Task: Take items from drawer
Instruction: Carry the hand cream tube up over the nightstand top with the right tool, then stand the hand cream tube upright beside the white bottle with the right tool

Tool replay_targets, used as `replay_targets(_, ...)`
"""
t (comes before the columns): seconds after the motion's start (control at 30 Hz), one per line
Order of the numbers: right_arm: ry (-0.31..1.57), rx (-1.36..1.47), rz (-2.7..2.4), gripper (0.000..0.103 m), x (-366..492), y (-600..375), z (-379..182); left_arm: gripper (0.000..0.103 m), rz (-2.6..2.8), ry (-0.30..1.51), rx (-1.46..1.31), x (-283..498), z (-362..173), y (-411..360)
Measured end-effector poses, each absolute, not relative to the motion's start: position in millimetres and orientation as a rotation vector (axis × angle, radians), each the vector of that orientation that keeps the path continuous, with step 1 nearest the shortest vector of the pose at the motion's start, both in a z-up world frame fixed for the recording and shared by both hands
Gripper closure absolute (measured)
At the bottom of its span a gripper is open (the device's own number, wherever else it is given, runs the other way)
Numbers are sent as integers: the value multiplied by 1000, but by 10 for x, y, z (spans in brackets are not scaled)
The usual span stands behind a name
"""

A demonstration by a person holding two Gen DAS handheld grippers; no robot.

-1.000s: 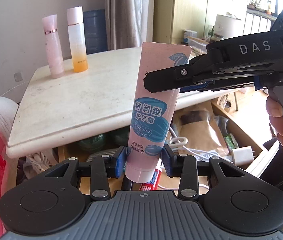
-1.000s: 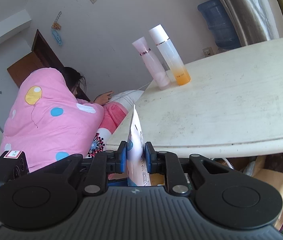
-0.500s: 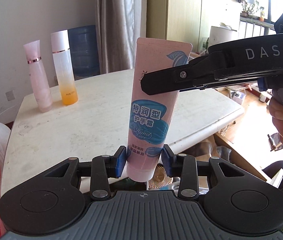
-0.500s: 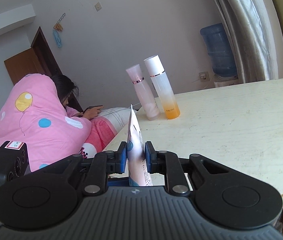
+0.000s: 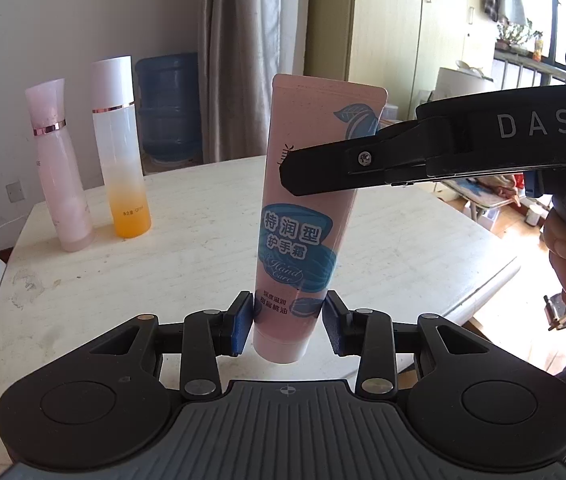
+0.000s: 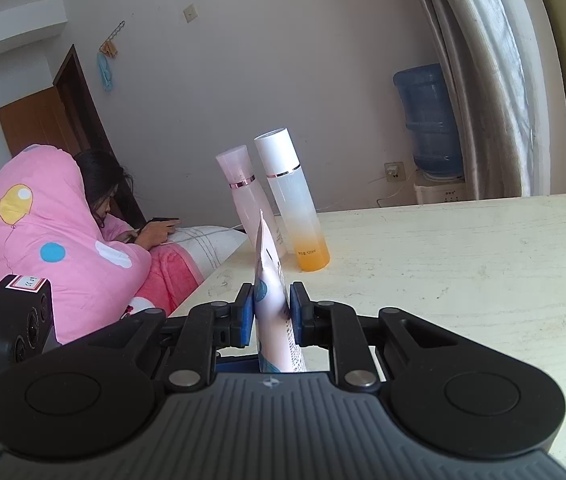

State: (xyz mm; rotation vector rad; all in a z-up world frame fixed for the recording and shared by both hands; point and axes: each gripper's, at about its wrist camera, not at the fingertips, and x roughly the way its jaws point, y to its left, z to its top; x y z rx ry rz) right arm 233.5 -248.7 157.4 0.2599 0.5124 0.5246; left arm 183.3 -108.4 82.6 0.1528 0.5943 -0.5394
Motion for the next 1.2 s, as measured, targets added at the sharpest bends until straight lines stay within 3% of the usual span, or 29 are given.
replay_targets(0.73, 476, 73, 510, 84, 2525, -2237, 1501, 64, -550, 589, 97, 2043, 602, -1023)
replay_targets(1.2, 523, 91, 498, 76, 2526, -2232, 1457, 67, -555, 607, 75, 2017, 529, -992)
